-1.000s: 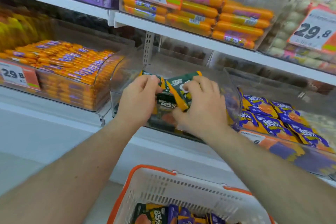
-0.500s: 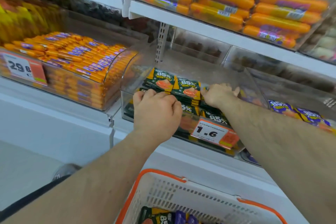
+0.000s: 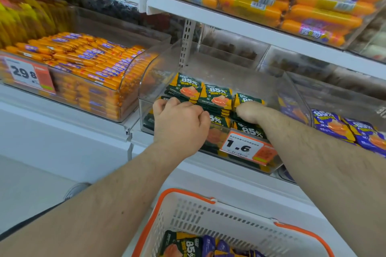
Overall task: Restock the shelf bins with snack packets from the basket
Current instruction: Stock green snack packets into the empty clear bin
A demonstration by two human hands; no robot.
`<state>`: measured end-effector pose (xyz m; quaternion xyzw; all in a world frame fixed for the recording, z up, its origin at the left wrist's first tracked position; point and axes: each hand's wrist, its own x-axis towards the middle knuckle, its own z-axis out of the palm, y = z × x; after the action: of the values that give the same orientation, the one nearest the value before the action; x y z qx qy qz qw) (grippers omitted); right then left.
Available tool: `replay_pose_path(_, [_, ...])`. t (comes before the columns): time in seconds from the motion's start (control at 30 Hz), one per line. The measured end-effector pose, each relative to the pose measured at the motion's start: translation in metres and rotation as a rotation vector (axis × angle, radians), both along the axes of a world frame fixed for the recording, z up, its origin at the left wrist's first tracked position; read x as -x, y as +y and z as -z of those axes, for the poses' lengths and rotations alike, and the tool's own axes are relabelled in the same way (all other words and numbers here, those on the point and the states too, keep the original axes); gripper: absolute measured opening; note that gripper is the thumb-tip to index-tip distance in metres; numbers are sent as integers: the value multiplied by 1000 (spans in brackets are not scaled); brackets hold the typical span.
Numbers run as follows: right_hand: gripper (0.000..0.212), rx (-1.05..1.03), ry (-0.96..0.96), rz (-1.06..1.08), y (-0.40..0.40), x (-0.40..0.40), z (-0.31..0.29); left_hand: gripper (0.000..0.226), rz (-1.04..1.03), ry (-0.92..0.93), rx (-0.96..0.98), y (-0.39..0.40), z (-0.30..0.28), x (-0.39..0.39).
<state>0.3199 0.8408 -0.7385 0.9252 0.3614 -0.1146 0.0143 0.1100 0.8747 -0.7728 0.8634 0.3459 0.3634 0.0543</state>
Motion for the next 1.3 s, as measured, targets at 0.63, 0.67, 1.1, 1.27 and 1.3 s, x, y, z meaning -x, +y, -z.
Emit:
replay_pose_path(0.63, [23,-901,-38,-407,-169,129,184,31,600,1322,504,-65,47,31])
replay_pose_path(0.67, [23,-680,57,-353,-177,133,207,31,599,1314,487,-65,50,31])
replay_pose_path(1.1, [118,209,363,126,-204,181,338,38,599,1345,529,-72,67,7])
replay_pose_path(1.27, [78,139,334,113,-195,189,341,40,598,1327,518,-74,68,-1])
replay_pose_path(1.3, [70,95,340,129,-193,190,340,40,595,1325,517,-74,68,-2])
